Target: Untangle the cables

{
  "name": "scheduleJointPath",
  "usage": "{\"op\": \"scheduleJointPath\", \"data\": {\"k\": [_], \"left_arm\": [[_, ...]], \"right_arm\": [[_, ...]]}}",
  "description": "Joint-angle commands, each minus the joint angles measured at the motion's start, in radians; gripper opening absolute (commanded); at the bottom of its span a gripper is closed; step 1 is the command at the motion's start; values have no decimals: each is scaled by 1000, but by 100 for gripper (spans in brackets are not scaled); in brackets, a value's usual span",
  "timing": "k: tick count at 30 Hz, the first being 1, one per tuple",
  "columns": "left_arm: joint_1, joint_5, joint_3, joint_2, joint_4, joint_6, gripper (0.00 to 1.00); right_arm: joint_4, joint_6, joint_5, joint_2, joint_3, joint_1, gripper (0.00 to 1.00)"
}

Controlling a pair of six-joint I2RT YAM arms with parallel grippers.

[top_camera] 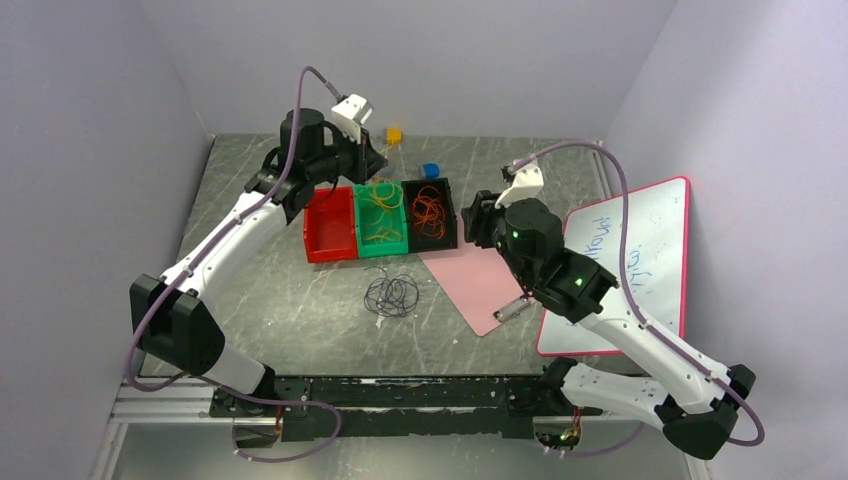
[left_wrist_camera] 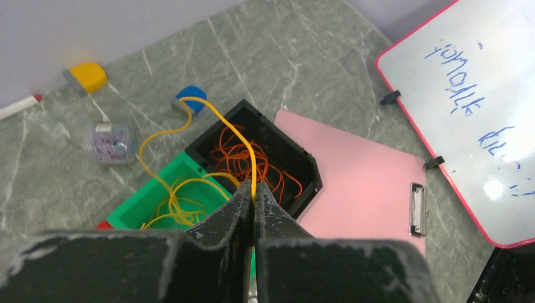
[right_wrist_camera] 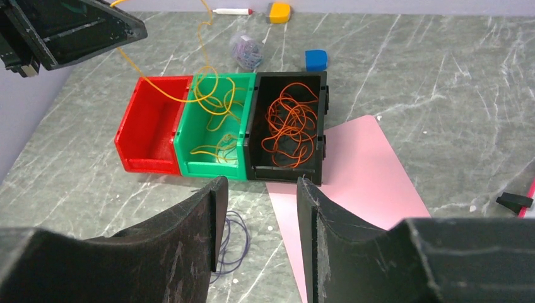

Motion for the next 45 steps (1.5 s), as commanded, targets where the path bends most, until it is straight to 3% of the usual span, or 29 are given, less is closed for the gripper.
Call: {"op": "scheduleJointPath", "data": {"k": [1,8,20,45], "left_arm": [[10,-29,-50,-29,17,-12,7],[10,-32,-121,-50,-1,-29,7],[10,-210,-144,-71,-61,-23,7],[4,-115,-96,186,-128,-64,7]], "right_arm": [[17,12,4,6,-21,4,48],[31,18,-6,22,-32,4,48],[44,26,-27,38,-40,4,48],[52,34,-25,43,-67,5,48]]}}
